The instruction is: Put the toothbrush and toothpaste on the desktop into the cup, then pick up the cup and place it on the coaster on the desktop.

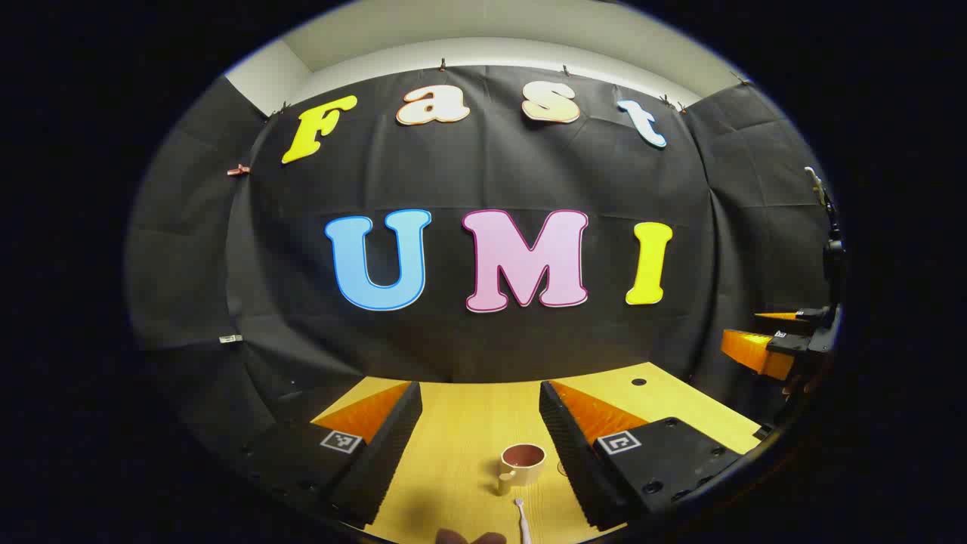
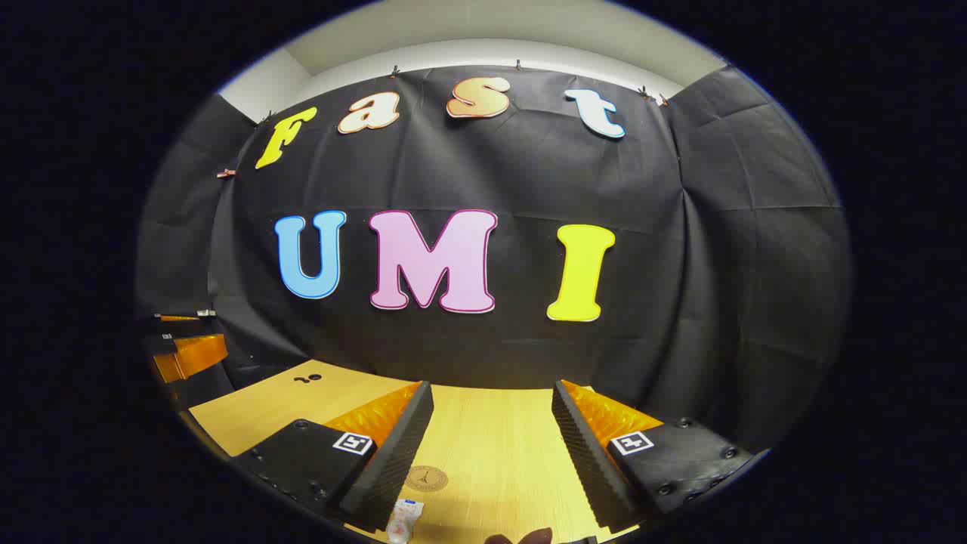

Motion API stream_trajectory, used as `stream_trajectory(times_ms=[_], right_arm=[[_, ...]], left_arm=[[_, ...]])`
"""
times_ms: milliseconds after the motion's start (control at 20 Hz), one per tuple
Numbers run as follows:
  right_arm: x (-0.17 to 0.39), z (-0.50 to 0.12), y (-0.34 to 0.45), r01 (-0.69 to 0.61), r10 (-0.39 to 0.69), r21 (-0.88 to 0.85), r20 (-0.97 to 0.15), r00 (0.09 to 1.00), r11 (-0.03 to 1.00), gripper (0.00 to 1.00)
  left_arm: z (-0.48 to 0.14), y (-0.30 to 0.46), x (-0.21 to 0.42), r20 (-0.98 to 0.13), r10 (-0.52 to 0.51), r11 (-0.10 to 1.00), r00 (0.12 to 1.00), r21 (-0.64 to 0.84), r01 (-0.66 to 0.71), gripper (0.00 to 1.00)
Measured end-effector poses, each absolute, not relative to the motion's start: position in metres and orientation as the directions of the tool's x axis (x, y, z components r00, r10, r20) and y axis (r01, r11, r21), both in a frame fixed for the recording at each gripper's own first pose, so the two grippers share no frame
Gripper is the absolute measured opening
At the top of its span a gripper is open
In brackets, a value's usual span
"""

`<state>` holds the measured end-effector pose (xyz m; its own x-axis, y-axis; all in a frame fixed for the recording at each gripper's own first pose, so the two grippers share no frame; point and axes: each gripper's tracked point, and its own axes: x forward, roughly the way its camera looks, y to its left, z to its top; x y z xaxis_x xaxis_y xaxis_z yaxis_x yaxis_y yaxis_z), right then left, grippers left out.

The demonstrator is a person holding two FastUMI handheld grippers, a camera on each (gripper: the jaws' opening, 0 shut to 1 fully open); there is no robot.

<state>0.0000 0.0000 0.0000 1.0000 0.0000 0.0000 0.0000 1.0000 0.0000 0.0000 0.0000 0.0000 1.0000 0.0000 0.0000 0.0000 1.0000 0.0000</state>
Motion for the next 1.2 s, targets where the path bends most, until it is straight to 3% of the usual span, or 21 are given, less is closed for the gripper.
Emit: stream_trajectory(times_ms=[700,950,1100,1200], right_arm=[[-0.001,-0.019,0.037,-0.023,0.021,-0.033,-0.053,0.998,0.999,0.97],[-0.007,-0.051,0.058,-0.042,0.038,-0.018,-0.169,0.985,0.999,0.97],[-0.02,-0.09,0.072,-0.049,0.041,-0.02,-0.284,0.958,0.999,0.97],[-0.03,-0.122,0.082,-0.048,0.039,-0.015,-0.378,0.925,0.999,0.97]], left_arm=[[-0.023,0.016,0.009,-0.052,-0.048,0.999,0.997,-0.01,0.048,0.97],[-0.039,0.025,0.004,-0.081,-0.066,0.998,0.995,0.011,0.067,0.97],[-0.059,0.031,-0.004,-0.117,-0.076,0.997,0.99,0.008,0.078,0.93],[-0.074,0.036,-0.011,-0.154,-0.076,0.997,0.985,0.003,0.078,0.97]])
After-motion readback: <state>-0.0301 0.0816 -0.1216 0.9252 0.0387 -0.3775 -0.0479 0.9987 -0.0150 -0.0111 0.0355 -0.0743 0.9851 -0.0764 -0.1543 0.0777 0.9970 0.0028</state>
